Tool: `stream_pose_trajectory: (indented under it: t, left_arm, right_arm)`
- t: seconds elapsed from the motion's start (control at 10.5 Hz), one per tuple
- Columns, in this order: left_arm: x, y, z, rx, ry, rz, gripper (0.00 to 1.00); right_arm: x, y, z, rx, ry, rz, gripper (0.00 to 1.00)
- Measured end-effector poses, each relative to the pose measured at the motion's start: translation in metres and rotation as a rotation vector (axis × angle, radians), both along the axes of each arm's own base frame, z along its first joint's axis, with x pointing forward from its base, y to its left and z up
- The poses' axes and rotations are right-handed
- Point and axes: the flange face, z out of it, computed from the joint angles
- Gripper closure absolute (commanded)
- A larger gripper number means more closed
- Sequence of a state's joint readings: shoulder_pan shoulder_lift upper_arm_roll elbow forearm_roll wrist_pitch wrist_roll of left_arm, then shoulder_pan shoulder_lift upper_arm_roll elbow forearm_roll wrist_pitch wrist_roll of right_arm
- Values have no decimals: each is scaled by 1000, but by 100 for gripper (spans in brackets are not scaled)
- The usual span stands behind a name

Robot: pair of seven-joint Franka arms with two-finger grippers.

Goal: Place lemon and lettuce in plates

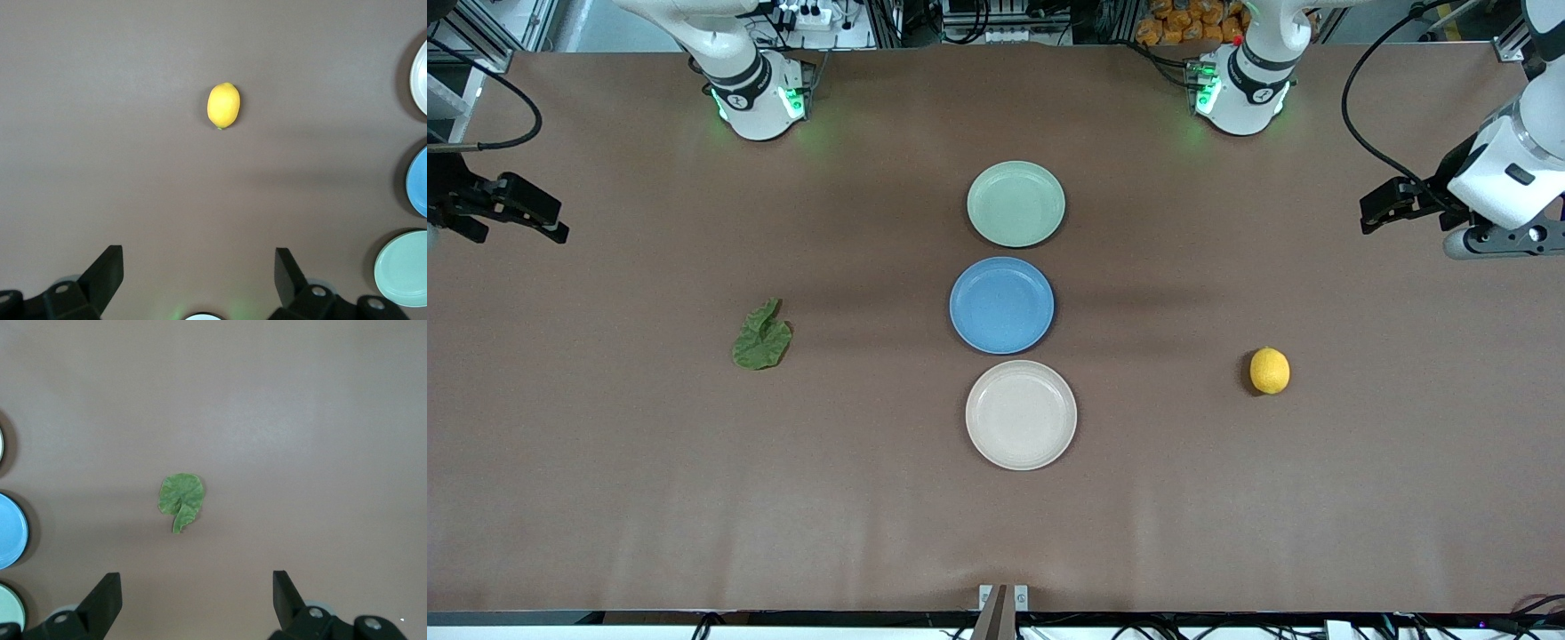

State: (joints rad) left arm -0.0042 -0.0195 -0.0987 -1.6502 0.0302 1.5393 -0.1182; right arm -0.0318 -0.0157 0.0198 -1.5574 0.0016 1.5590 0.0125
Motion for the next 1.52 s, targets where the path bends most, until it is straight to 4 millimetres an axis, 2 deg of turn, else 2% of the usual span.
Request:
stream_pose_trajectory:
  t: [0.19,0.48,0.86,1.24,1.43,1.52]
  left_arm:
    - [5,0,-9,0,13,0,0]
    - [28,0,-52,-5,37,0,0]
    - [40,1,-127,-15,13,-25,0]
    - [50,0,-178,-11,15,-89,0]
    - [54,2,-206,-18,47,-128,0]
    - [56,2,-216,-19,51,-132,0]
  right_arm:
    - [1,1,-10,0,21,1,0]
    - [4,6,-42,7,70,-21,0]
    - [9,31,-126,5,116,-107,0]
    - [6,47,-197,-10,174,-220,0]
    - [0,58,-243,-13,164,-248,0]
    - [-7,57,-269,-12,155,-258,0]
